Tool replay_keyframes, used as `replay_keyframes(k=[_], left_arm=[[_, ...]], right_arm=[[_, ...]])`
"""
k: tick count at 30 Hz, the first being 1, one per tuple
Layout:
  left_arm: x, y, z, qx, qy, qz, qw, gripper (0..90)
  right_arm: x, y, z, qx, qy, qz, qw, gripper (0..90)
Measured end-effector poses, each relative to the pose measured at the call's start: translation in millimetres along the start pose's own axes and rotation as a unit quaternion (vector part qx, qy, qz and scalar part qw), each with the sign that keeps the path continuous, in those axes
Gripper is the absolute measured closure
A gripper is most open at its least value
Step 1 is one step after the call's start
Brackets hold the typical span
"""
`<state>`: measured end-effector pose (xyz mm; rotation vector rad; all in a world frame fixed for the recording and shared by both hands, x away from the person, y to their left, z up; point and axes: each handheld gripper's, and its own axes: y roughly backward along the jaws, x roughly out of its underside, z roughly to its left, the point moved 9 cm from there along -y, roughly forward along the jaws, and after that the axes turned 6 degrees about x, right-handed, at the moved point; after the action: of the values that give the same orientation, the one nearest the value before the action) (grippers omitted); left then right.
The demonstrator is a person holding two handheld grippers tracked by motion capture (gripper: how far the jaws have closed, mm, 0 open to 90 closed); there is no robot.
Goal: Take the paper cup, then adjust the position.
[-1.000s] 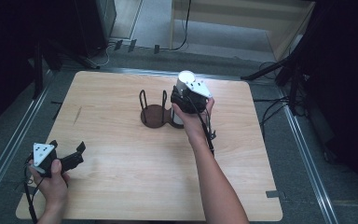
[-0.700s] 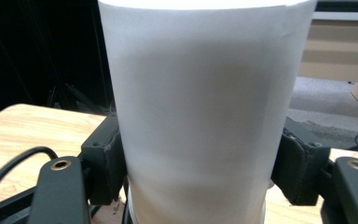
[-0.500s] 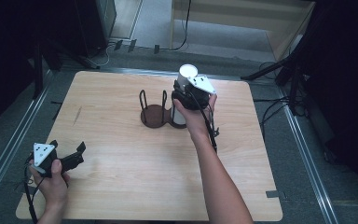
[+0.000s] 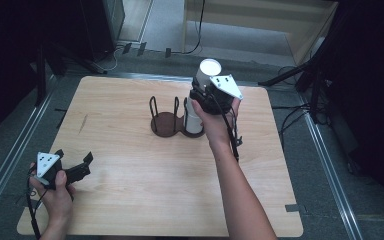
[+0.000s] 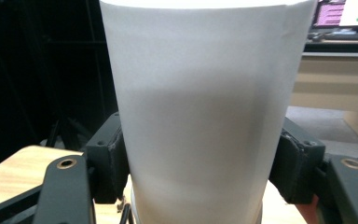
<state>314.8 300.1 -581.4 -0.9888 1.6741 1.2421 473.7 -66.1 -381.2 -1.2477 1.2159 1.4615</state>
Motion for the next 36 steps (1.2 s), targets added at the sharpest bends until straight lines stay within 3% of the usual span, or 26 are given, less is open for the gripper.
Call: replay_keyframes(k=[4,8,13,16,21,23,25,26,31,36], left_arm=[[0.9,-1.4,-2.1,0.000,-0.011,0.006,0.9999,0.0],[0.1,-1.8,-3.5,0.018,-0.004,0.001,0.9998,0.0],[0.0,-1.5,-5.9,0.069,0.006,0.005,0.9976,0.0],[-0.6,-1.7,-4.2,0.066,0.007,0.007,0.9978,0.0],[-1.9,-3.2,-4.7,0.062,-0.001,0.014,0.9980,0.0],[-3.6,-3.3,-5.5,0.059,-0.003,0.016,0.9981,0.0],[-5.9,-3.8,-9.4,0.066,0.008,0.014,0.9977,0.0],[-7.5,-5.0,-16.5,0.072,0.001,0.019,0.9972,0.0],[-8.1,-8.3,-35.7,0.080,-0.015,0.046,0.9956,0.0],[-8.0,-9.9,-55.2,0.101,-0.036,0.066,0.9921,0.0]], right_arm=[[-9.3,11.2,-12.6,0.013,-0.011,-0.004,0.9998,31.1],[-12.1,22.3,-25.1,0.016,-0.017,-0.002,0.9997,30.8],[-7.3,38.8,-43.9,0.044,-0.009,-0.001,0.9990,30.3],[0.2,50.3,-54.9,0.051,-0.002,0.000,0.9987,30.2],[12.0,64.3,-68.6,0.053,-0.010,0.004,0.9985,30.1],[22.8,70.4,-73.5,0.051,-0.013,0.012,0.9985,30.2],[32.4,74.1,-76.5,0.051,-0.010,0.020,0.9984,30.2],[44.6,78.7,-79.0,0.050,-0.009,0.027,0.9983,30.2],[68.5,89.1,-80.8,0.051,0.003,0.035,0.9981,30.4],[93.3,98.3,-76.8,0.042,0.022,0.045,0.9979,30.5]])
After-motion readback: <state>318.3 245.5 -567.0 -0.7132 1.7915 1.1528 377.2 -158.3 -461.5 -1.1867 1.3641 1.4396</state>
